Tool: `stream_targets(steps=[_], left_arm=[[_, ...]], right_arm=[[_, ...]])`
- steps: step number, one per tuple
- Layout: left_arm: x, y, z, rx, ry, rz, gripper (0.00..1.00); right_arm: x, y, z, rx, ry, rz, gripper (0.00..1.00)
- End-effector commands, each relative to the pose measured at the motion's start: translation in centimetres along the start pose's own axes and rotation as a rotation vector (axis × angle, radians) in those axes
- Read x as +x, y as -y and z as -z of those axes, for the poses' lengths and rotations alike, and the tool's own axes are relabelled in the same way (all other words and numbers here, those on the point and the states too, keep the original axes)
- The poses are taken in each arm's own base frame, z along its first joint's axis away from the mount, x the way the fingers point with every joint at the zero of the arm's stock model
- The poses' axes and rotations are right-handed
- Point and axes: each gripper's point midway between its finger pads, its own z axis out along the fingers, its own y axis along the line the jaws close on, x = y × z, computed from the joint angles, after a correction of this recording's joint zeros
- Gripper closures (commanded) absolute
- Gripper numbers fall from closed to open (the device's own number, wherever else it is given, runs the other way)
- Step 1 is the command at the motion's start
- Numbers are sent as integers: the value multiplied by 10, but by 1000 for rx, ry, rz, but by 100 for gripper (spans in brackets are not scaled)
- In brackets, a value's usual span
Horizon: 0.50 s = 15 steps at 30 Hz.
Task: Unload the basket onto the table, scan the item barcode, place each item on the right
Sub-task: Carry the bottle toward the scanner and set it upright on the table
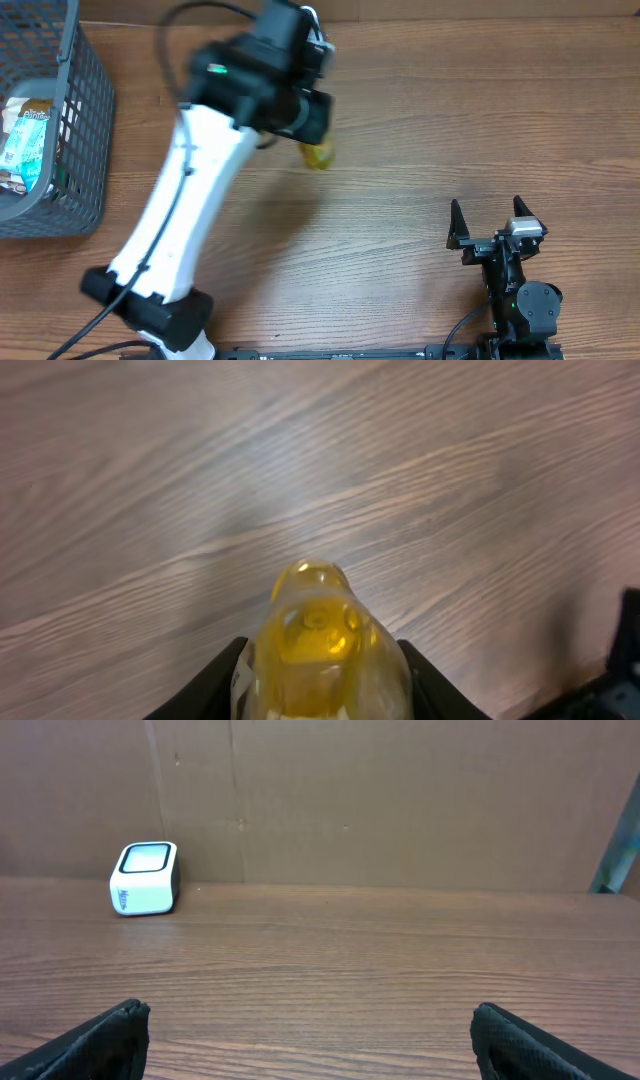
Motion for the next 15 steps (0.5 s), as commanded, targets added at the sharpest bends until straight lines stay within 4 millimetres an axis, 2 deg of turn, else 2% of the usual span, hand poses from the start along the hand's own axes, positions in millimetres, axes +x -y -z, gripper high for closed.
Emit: stream_targets(steps=[1,4,8,15], left_arm=[[4,5,-34,-87,-3,98,60],[4,25,-63,-61,17,83,57],[10,49,-97,-35,41,85,59],[26,60,-136,-114,118,122,59]], right_arm=[[3,-1,-1,-6,-3,1,0],[4,-1,-1,-6,-4,1,0],[4,-1,-1,-6,-4,1,0],[4,-1,-1,-6,-4,1,0]])
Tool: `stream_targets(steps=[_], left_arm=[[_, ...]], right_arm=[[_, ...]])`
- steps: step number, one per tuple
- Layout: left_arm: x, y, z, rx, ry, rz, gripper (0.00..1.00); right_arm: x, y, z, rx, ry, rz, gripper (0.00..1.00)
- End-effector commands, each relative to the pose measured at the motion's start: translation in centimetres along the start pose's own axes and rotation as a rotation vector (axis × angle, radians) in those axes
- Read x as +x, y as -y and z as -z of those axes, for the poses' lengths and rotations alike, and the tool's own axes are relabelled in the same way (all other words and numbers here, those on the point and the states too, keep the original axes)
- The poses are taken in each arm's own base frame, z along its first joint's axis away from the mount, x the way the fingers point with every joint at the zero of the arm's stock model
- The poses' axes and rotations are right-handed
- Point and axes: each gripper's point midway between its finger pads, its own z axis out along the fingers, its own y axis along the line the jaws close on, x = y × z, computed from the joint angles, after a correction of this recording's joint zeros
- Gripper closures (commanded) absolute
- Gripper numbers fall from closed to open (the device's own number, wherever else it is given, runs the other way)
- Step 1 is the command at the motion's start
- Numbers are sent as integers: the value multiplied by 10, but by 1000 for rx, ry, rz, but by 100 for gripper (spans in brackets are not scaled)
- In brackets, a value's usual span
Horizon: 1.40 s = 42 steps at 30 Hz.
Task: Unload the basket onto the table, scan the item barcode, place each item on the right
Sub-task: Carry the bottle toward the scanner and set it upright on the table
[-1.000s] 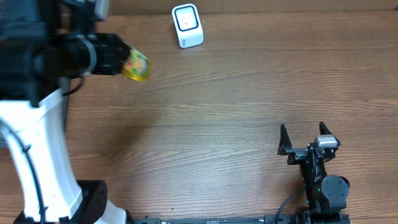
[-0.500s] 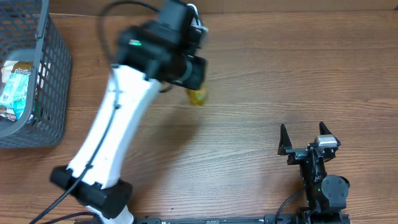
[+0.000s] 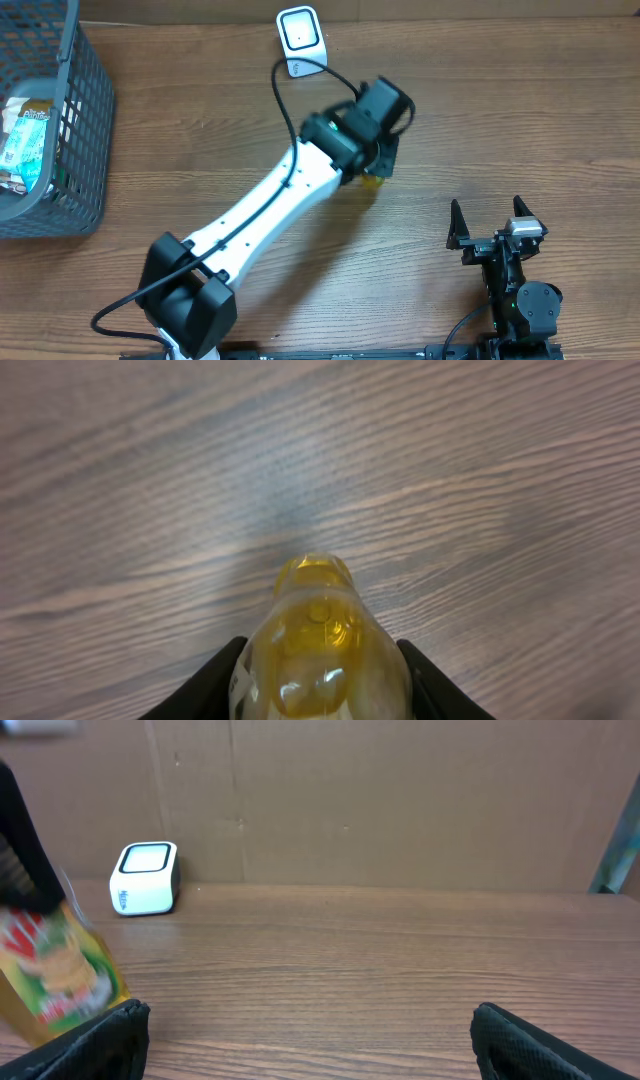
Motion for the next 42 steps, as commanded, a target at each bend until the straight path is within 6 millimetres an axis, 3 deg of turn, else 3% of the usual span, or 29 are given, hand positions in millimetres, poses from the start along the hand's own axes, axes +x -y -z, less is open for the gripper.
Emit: stream_targets(steps=[1,9,23,27,30,37,40,42], left_arm=[[7,-3,-13,-75,46,49,60],[30,-3,-34,-105,51,57,62],[40,-8,-41,-116,33,63,60],[42,-9,-42,-120,27,61,30],[43,-8,-42,-113,22,62,0],[43,-6,-42,-105,14,-13,0],[43,-7,-43,-107,10,-52,8],[45,-6,-43,-100,1,-52,18]], right_arm=[[4,-1,-1,-6,-4,1,0],[3,-1,-1,-6,-3,1,0],[4,-1,-1,-6,-4,1,0],[4,-1,-1,-6,-4,1,0],[4,-1,-1,-6,-4,1,0],[4,-1,-1,-6,-4,1,0],[4,-1,-1,-6,-4,1,0],[4,-1,-1,-6,-4,1,0]])
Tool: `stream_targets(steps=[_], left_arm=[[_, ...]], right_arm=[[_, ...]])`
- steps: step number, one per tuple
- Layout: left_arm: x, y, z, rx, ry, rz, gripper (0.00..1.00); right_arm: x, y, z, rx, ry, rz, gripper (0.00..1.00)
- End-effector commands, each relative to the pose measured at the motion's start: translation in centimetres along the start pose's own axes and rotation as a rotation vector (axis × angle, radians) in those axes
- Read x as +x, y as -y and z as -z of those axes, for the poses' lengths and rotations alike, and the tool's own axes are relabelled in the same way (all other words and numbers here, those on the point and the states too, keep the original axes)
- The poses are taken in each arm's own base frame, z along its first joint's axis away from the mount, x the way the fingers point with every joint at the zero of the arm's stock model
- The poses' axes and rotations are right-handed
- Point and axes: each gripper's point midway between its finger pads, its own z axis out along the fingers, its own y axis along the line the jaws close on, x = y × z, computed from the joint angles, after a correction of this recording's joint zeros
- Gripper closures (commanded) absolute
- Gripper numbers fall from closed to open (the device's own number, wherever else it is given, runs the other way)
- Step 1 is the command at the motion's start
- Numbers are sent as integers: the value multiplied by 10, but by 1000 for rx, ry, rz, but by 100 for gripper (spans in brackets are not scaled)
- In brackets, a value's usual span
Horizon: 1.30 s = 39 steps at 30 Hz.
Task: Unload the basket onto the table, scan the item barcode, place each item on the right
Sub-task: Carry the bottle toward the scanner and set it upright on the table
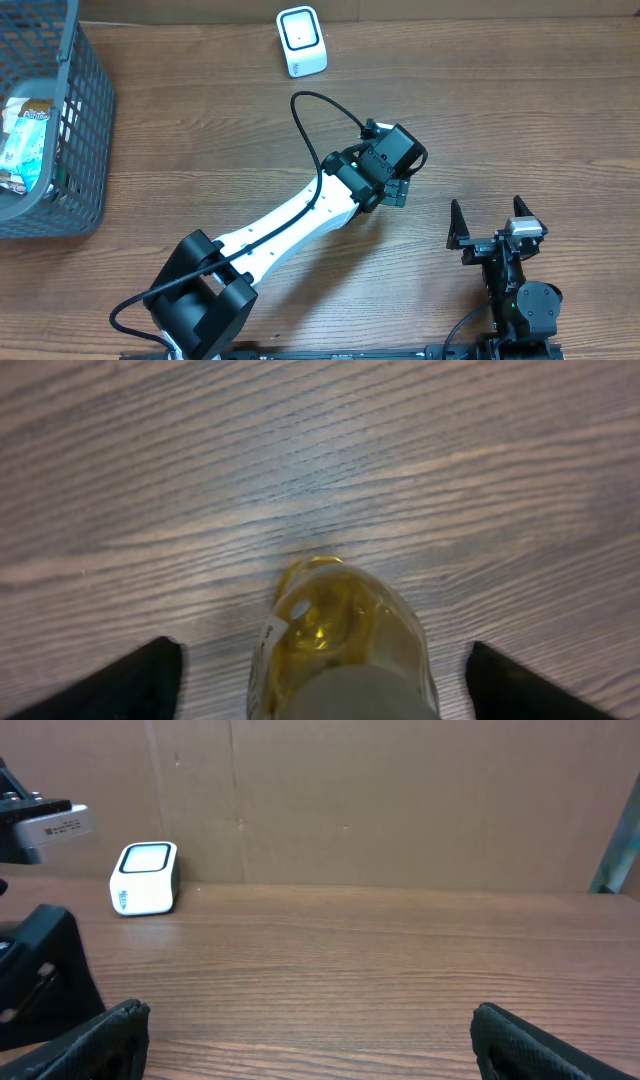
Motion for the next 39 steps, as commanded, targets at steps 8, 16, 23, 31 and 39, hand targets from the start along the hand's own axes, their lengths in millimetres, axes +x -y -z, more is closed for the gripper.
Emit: stream_targets(steps=[8,16,23,31,39], left_arm=[[17,13,-2,91,-81,-46,36],[18,13,-2,93,-88,-46,42],[19,13,-2,89,-96,46,56],[19,13,-2,84,-100,147,52],[18,12,2,87,-96,89,0]], right_arm=[[4,-1,-1,-6,-4,1,0],[4,-1,-1,-6,-4,1,0],[4,-1,-1,-6,-4,1,0],[4,-1,-1,-6,-4,1,0],[4,-1,-1,-6,-4,1,0]])
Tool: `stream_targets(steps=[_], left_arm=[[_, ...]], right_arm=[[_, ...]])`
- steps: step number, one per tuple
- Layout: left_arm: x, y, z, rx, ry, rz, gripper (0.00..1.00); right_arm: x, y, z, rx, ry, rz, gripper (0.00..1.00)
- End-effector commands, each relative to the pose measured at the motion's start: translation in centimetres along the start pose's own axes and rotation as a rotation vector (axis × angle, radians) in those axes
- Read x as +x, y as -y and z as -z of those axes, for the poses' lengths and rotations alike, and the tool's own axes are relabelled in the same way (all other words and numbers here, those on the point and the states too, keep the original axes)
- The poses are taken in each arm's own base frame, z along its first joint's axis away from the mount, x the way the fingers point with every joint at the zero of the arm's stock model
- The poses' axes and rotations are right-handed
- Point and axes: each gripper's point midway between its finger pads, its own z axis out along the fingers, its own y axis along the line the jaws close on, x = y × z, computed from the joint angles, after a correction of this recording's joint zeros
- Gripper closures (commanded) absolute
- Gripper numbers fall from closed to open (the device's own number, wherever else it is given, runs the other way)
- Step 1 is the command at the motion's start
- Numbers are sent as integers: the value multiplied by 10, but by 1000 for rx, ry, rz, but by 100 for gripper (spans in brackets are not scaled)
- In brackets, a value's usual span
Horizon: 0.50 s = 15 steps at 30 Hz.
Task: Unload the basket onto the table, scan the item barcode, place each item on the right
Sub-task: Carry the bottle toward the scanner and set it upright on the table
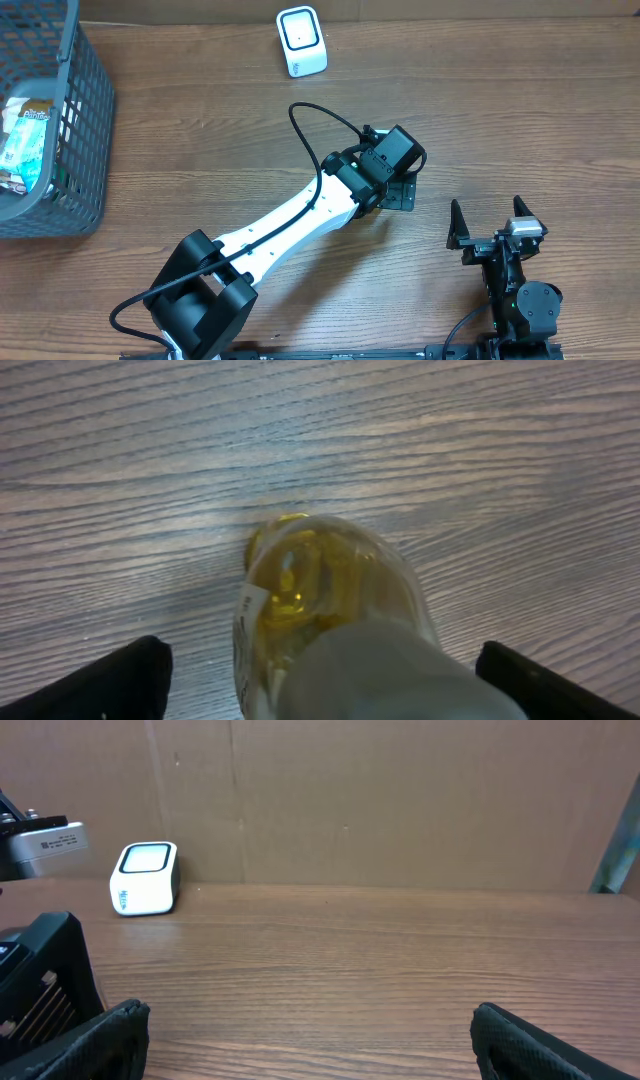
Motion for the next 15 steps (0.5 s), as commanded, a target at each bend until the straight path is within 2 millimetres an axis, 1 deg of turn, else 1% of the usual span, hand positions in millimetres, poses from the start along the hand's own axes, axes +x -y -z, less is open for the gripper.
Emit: stream_targets(steps=[1,4,8,13,15], left_arm=[[-1,-1,5,9,2,-30,1],[-13,4,18,26,45,-54,0],[-38,11,50,57,116,-84,0],[-73,2,98,33,226,-53,0],[-83,1,114,42,260,-67,0]], right_arm=[[3,-1,-1,-6,-3,1,0],[3,-1,-1,-6,-3,1,0],[3,-1,-1,-6,-3,1,0],[3,-1,-1,-6,-3,1,0],[3,-1,-1,-5,-3,1,0]])
